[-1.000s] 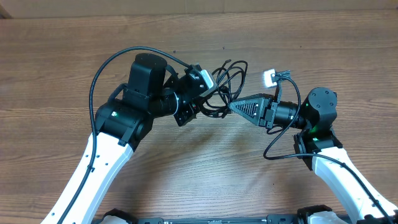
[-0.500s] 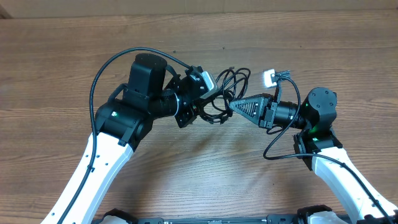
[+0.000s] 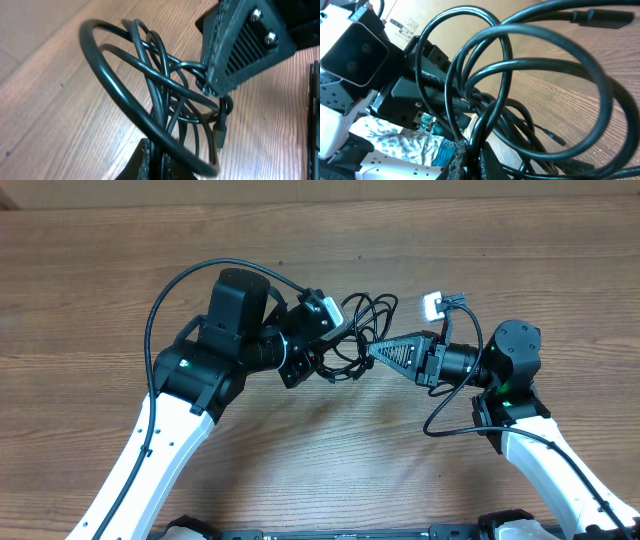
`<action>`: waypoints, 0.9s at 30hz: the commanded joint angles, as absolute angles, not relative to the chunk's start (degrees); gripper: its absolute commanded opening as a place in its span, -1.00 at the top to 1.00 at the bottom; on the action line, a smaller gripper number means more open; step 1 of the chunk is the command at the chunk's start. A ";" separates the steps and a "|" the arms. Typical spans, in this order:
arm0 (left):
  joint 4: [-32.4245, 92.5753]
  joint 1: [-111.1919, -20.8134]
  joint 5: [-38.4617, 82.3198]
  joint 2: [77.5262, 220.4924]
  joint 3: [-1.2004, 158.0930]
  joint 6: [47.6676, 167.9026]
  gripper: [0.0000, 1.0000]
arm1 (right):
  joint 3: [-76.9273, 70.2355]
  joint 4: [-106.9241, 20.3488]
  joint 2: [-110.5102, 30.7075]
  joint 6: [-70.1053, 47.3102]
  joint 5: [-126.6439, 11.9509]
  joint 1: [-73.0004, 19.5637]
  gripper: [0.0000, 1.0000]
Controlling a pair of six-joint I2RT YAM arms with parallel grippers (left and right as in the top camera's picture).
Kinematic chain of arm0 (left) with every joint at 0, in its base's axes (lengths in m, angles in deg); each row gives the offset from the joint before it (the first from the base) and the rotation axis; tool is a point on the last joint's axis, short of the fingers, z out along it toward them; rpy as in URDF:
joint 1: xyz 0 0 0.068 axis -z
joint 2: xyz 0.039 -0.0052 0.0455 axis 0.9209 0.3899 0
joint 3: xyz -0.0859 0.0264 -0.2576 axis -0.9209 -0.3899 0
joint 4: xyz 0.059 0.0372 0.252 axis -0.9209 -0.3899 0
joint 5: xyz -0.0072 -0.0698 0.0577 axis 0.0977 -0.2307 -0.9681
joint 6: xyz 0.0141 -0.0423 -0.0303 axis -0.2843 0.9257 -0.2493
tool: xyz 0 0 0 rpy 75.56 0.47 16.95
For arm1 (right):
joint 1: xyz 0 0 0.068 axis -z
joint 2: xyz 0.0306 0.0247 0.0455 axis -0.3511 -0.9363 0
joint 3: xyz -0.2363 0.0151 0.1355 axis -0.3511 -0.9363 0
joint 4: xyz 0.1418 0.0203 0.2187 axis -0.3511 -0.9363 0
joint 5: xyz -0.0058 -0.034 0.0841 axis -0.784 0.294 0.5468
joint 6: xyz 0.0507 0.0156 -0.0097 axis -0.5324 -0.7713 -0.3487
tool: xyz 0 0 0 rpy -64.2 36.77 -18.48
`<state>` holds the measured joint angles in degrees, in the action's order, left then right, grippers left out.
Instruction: Untangle cables
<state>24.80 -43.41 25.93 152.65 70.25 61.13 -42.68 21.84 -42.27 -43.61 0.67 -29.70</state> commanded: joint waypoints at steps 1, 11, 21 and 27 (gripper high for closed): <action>23.51 -43.39 24.38 152.74 70.99 61.98 0.92 | -41.54 21.97 -42.23 -41.91 -0.70 -28.30 0.93; 22.11 -43.39 30.41 152.74 70.99 61.96 0.92 | -41.54 14.05 -42.23 -36.21 -6.26 -22.34 0.93; 21.26 -43.39 32.88 152.74 70.99 61.94 0.92 | -41.54 12.07 -42.23 -36.16 -8.00 -21.00 0.93; 21.45 -43.41 31.22 152.74 70.99 61.98 0.92 | -41.54 11.85 -42.23 -32.07 6.03 -21.24 0.65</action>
